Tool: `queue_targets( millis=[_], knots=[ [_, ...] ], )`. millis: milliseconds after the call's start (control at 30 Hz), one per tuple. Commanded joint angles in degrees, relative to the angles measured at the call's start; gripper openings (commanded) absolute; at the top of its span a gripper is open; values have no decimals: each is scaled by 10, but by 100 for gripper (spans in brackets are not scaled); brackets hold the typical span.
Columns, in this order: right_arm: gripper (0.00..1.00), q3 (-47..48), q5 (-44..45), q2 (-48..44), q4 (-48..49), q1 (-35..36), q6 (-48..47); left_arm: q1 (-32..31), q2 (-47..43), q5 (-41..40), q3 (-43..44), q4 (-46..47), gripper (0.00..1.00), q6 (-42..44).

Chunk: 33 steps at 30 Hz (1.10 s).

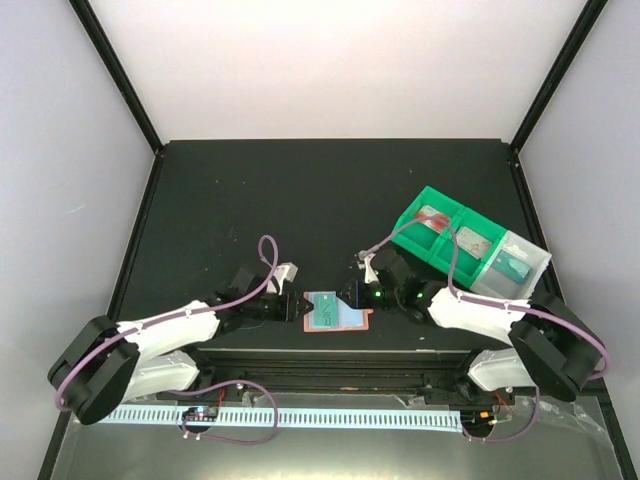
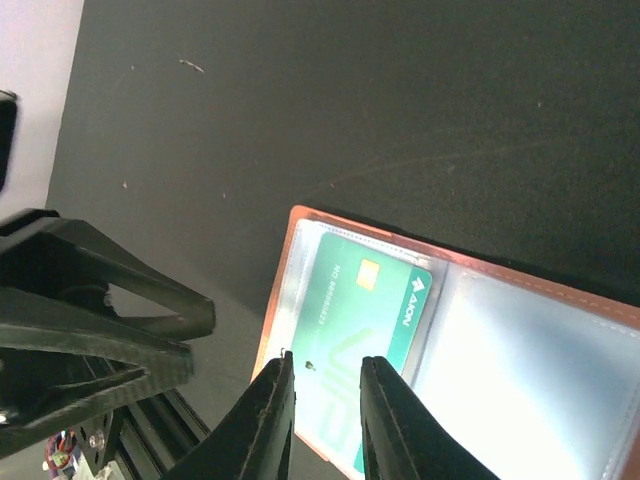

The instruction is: Take the credit cards out of the card holder

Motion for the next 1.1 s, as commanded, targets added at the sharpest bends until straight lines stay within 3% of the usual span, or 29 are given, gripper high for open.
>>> queue_targets(
  millis=[0,300,500,1067],
  knots=[
    [21,-18,2,11,39,7,13,-3,-8,21,3,52,28,-8],
    [22,-18,-12,59,70,20,27,-4,62,55,-4,116,2,-2],
    [22,-19,1,74,74,24,32,-5,105,61,-20,160,1,-4],
    [22,-21,-4,107,103,24,35,-5,149,42,-19,142,2,18]
  ],
)
